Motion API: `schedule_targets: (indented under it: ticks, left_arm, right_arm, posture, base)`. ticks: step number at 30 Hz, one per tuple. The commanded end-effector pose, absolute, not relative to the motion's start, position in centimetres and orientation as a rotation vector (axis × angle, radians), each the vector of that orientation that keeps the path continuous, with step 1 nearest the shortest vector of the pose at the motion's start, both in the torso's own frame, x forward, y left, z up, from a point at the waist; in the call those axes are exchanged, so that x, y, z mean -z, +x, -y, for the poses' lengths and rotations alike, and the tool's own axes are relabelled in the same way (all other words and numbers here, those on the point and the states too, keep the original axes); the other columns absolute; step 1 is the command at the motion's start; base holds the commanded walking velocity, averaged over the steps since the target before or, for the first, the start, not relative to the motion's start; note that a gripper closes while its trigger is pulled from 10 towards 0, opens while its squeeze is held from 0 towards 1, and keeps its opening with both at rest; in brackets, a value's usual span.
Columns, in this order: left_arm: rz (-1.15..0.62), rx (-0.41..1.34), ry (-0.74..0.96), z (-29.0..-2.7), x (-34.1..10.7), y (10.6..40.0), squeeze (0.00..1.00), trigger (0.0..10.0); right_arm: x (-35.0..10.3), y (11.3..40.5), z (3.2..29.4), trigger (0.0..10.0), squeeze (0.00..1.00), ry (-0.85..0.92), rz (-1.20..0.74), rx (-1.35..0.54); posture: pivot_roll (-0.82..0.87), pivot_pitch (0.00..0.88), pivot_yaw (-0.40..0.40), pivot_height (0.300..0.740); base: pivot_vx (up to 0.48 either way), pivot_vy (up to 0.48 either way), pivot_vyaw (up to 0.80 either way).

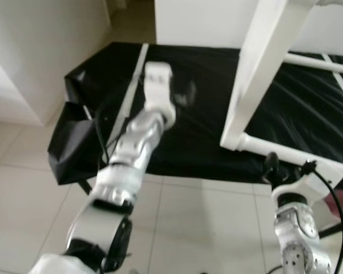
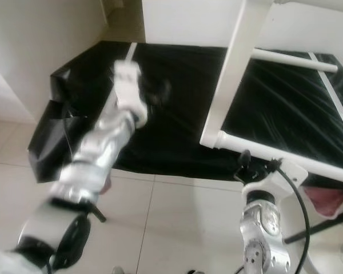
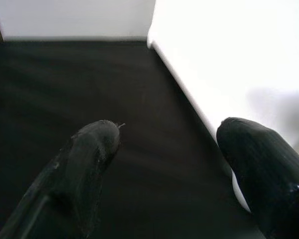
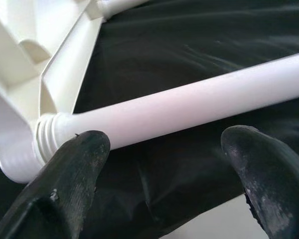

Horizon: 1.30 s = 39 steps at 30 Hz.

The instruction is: Building children table

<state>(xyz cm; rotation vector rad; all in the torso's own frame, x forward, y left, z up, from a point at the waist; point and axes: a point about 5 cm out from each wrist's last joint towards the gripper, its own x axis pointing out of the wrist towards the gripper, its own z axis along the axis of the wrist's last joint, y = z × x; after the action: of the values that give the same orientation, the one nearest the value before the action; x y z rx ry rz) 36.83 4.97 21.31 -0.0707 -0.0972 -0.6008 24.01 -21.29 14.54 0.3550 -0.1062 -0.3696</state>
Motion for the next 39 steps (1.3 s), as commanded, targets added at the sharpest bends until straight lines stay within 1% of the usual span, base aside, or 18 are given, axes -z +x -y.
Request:
schedule_targets:
  ticks: [1,2,5,6,9,11,13,14,17,20,22,26,27,29,31,33,39]
  left_arm:
    - [0.141,0.642,-0.035,-4.8,-22.0,36.2,0.00,10.0]
    - [0.141,0.642,-0.035,-4.8,-22.0,36.2,0.00,10.0]
    - [0.148,0.657,-0.025,-5.3,-21.2,35.3,0.00,10.0]
    - [0.148,0.657,-0.025,-5.3,-21.2,35.3,0.00,10.0]
    - [0.157,0.664,0.004,-5.6,-20.1,34.3,0.00,10.0]
    - [0.157,0.664,0.004,-5.6,-20.1,34.3,0.00,10.0]
    - [0.151,0.677,0.049,-5.8,-18.7,33.3,0.00,10.0]
    - [0.151,0.677,0.049,-5.8,-18.7,33.3,0.00,10.0]
    - [0.101,0.682,0.100,-6.8,-16.5,31.9,0.00,10.0]
    - [0.098,0.677,0.113,-7.1,-16.4,31.7,0.00,10.0]
    - [0.095,0.657,0.105,-7.4,-16.5,31.7,0.00,10.0]
    - [0.096,0.651,0.109,-7.5,-16.5,31.8,0.00,10.0]
    - [0.111,0.645,0.120,-7.7,-16.8,31.8,0.00,10.0]
    - [0.118,0.646,0.120,-7.8,-16.9,31.8,0.00,10.0]
    - [0.113,0.658,0.111,-7.8,-16.9,31.8,0.00,10.0]
    - [0.128,0.719,0.132,-7.7,-16.8,31.0,0.00,10.0]
    - [0.112,0.780,0.114,-7.6,-16.5,30.2,0.00,10.0]
  right_arm:
    - [-14.8,24.1,21.4,10.0,0.00,0.291,0.132,0.355]
    - [-14.8,24.1,21.4,10.0,0.00,0.291,0.132,0.355]
    - [-15.1,24.4,20.9,10.0,0.00,0.183,0.158,0.318]
    - [-15.1,24.4,20.9,10.0,0.00,0.183,0.158,0.318]
    - [-15.2,24.8,20.3,10.0,0.00,0.103,0.173,0.271]
    - [-15.2,24.8,20.3,10.0,0.00,0.103,0.173,0.271]
    - [-15.1,25.2,20.0,10.0,0.00,0.066,0.181,0.247]
    - [-15.1,25.2,20.0,10.0,0.00,0.066,0.181,0.247]
    - [-15.1,26.8,19.2,10.0,0.00,0.072,0.191,0.210]
    - [-15.0,27.6,18.9,10.0,0.00,0.080,0.187,0.192]
    - [-14.7,28.3,18.1,10.0,0.00,0.075,0.181,0.159]
    - [-14.6,28.5,17.8,10.0,0.00,0.070,0.180,0.148]
    - [-14.5,29.5,16.9,10.0,0.00,0.084,0.177,0.123]
    - [-14.5,30.0,16.4,10.0,0.00,0.092,0.176,0.113]
    - [-14.5,30.4,16.1,10.0,0.00,0.091,0.174,0.107]
    - [-14.1,31.0,15.6,10.0,0.00,0.095,0.158,0.100]
    - [-13.7,31.8,15.4,10.0,0.00,0.082,0.154,0.133]
  posture:
    - [0.02,0.038,-0.010,0.740]
    - [0.02,0.038,-0.010,0.740]
    - [0.01,0.031,-0.011,0.740]
    - [0.01,0.031,-0.011,0.740]
    - [0.02,0.025,-0.012,0.740]
    - [0.02,0.025,-0.012,0.740]
    - [0.02,0.016,-0.016,0.740]
    - [0.02,0.016,-0.016,0.740]
    - [0.02,0.004,-0.016,0.740]
    - [0.02,0.000,-0.018,0.740]
    - [0.02,0.000,-0.022,0.740]
    - [0.02,0.000,-0.023,0.740]
    - [0.04,0.000,-0.037,0.740]
    - [0.05,0.000,-0.040,0.740]
    - [0.05,0.000,-0.043,0.740]
    - [0.07,0.000,-0.060,0.740]
    - [0.08,0.000,-0.070,0.740]
  base:
    - [0.000,0.000,0.00]
    - [0.000,0.000,0.00]
    - [0.000,0.000,0.00]
    - [0.000,0.000,0.00]
    - [0.000,0.000,0.00]
    - [0.000,0.000,0.00]
    - [0.000,0.000,0.00]
    - [0.000,0.000,0.00]
    - [0.000,0.000,0.00]
    - [0.000,0.000,0.00]
    - [0.000,0.000,0.00]
    - [0.000,0.000,0.00]
    - [0.000,0.000,0.00]
    - [0.000,0.000,0.00]
    - [0.000,0.000,0.00]
    - [0.000,0.000,0.00]
    - [0.000,0.000,0.00]
